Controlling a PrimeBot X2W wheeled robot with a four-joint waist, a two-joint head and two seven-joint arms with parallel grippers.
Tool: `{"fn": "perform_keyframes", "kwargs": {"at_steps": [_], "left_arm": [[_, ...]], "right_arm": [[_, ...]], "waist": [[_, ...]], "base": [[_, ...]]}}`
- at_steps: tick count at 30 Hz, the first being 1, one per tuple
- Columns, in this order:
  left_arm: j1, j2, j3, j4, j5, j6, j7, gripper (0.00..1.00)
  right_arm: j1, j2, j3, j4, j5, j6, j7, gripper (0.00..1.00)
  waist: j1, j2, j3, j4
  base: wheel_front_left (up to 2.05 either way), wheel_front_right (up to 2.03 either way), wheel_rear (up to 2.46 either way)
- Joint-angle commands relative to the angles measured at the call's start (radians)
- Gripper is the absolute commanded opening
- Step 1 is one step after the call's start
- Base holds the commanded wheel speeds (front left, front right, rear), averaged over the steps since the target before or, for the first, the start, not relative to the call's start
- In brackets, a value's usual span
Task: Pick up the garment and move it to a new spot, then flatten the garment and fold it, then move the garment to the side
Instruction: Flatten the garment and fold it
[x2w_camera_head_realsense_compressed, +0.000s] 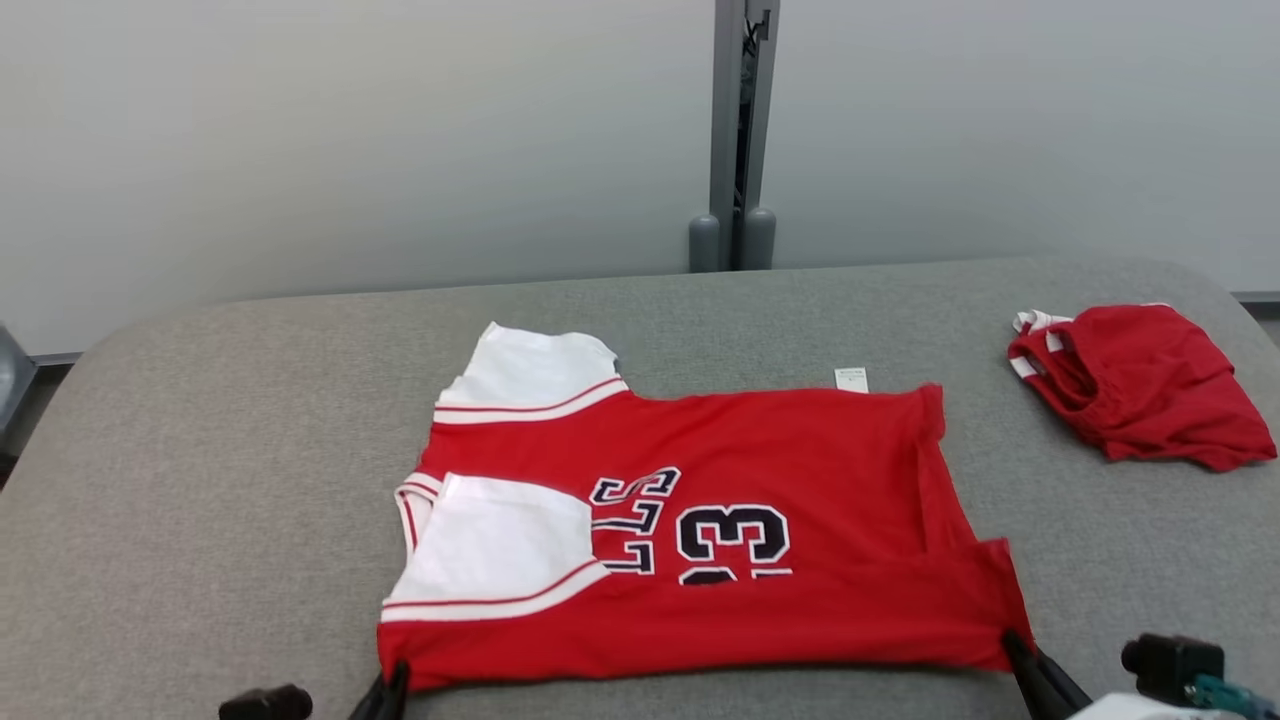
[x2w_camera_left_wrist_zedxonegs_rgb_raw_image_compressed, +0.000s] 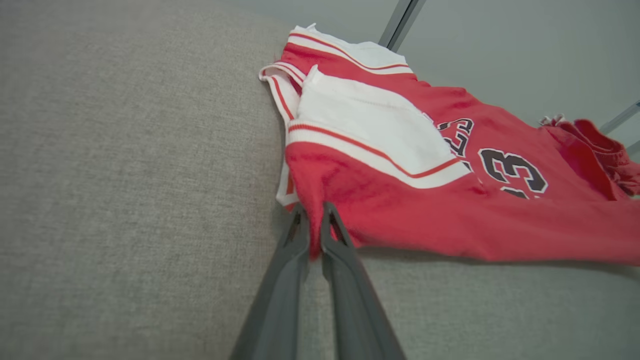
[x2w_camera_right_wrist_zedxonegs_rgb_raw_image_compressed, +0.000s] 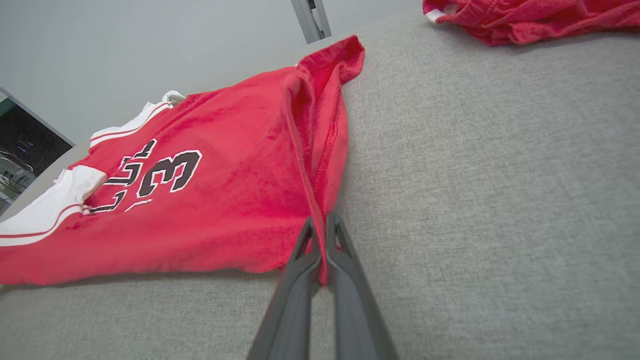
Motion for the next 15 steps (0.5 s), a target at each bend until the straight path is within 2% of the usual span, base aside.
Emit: {"fn": "perform_keyframes", "kwargs": {"at_steps": [1,9,10,11,12,13,15], "left_arm": [[0.030,-0.008,0.005,-0.011,0.005,0.000,-0.004,0.00],[0.089,-0.035,0.001,-0.031,0.020,0.008,-0.005,0.00],[0.094,-0.035,-0.004,-0.027,0.025,0.010,-0.004,0.00],[0.094,-0.034,-0.006,-0.026,0.030,0.012,-0.005,0.00],[0.091,-0.032,-0.004,-0.028,0.037,0.020,-0.005,0.49],[0.089,-0.030,0.001,-0.035,0.045,0.025,-0.005,0.96],[0.089,-0.031,0.017,-0.058,0.059,0.033,-0.004,1.00]], "right_arm": [[0.031,-0.019,-0.014,-0.020,0.005,0.000,-0.003,0.00],[0.120,-0.031,-0.045,-0.078,-0.017,0.000,0.030,0.00],[0.127,-0.026,-0.050,-0.079,-0.024,0.000,0.032,0.07],[0.132,-0.021,-0.054,-0.081,-0.032,0.000,0.035,0.60],[0.136,-0.018,-0.061,-0.082,-0.040,0.000,0.034,1.00],[0.138,-0.016,-0.068,-0.082,-0.052,0.000,0.033,1.00],[0.137,-0.009,-0.091,-0.088,-0.068,0.000,0.022,1.00]], "waist": [[0.0000,0.0000,-0.012,0.020],[0.0000,0.0000,-0.019,0.039],[0.0000,0.0000,-0.020,0.039],[0.0000,0.0000,-0.021,0.039],[0.0000,0.0000,-0.022,0.040],[0.0000,0.0000,-0.023,0.040],[0.0000,0.0000,-0.026,0.040]], "base": [[0.00,0.00,0.00],[0.00,0.00,0.00],[0.00,0.00,0.00],[0.00,0.00,0.00],[0.00,0.00,0.00],[0.00,0.00,0.00],[0.00,0.00,0.00]]}}
